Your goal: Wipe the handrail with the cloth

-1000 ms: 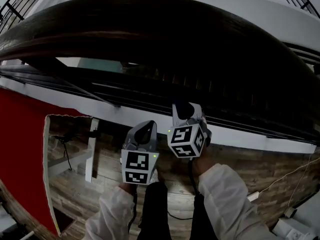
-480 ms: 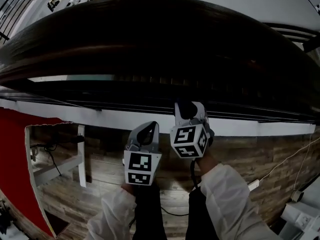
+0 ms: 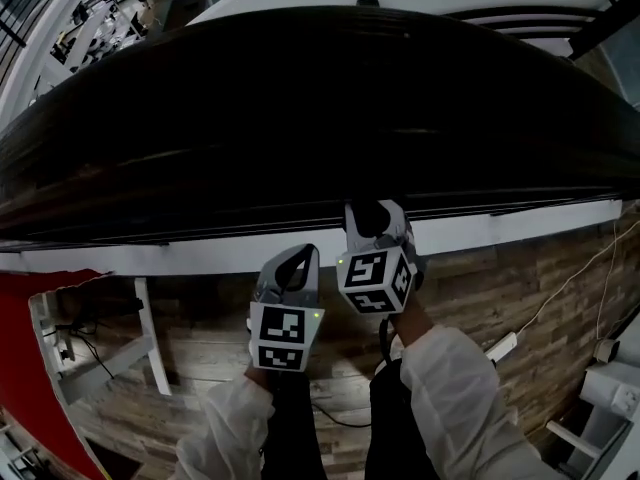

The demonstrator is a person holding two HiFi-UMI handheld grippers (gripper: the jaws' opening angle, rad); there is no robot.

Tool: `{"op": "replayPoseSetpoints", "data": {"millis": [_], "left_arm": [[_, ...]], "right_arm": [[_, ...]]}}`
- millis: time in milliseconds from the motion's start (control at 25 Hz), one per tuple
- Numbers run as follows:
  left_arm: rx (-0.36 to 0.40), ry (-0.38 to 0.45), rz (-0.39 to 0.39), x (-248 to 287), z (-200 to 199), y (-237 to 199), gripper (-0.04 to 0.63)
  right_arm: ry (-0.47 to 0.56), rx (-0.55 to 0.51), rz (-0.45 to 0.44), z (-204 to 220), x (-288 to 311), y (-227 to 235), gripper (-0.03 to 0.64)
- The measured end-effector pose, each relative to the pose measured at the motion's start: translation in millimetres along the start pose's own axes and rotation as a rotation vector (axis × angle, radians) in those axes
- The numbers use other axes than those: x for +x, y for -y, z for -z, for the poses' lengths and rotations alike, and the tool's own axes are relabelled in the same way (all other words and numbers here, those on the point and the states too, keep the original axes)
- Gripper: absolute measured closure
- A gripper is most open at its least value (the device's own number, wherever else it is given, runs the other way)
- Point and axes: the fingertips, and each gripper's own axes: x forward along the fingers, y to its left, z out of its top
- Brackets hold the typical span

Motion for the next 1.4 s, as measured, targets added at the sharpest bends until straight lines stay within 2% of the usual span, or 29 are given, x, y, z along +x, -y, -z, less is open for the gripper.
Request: {"op": "replayPoseSetpoints", "data": {"millis": [400, 1400], "left_arm": [[0.059, -0.003, 0.074, 42, -22, 71, 0.594], [0.096, -0.019, 0.221, 146, -31, 258, 0.594]], "right_arm": [[-0.014, 0.064, 0.065, 47, -21, 72, 0.522], [-0.033, 0.127, 0.227, 162, -73, 257, 0.522]]}}
